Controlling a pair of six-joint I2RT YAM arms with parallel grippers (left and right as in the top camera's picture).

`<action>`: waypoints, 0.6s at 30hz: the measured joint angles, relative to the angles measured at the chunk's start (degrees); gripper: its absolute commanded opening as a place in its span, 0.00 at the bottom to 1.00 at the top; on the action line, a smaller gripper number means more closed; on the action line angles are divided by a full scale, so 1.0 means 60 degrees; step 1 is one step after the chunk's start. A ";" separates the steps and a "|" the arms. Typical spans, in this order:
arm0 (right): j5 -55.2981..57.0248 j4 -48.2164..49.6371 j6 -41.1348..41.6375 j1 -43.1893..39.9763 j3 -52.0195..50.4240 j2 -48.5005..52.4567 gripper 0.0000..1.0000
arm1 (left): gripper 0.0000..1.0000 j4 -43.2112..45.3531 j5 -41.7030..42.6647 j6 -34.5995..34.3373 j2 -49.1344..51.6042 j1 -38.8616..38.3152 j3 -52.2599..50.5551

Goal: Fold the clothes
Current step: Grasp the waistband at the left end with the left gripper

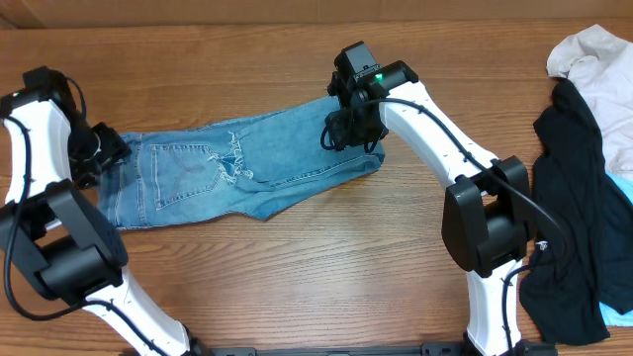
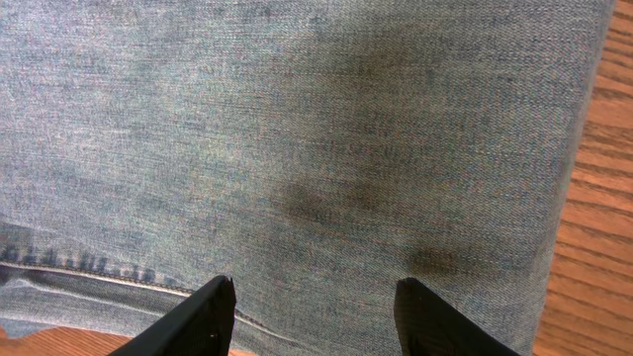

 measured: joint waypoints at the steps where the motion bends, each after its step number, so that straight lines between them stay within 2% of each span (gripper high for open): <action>1: 0.0004 -0.0004 0.0007 0.0000 0.0000 0.0000 0.56 | 0.73 -0.0102 -0.0240 -0.0036 -0.0011 0.0015 0.0000; 6: 0.0011 -0.0127 0.0004 0.0000 0.0000 0.0000 0.56 | 0.75 0.0124 -0.0809 -0.0248 -0.0011 0.0226 -0.0408; 12: 0.0007 -0.0182 0.0000 0.0000 0.0000 0.0000 0.56 | 0.82 0.1716 -0.1031 -0.0317 -0.0011 0.0892 -0.1566; 18: 0.0007 -0.0182 0.0004 0.0000 0.0000 0.0000 0.56 | 0.84 0.3952 0.0117 0.0601 -0.0069 0.1235 -0.2871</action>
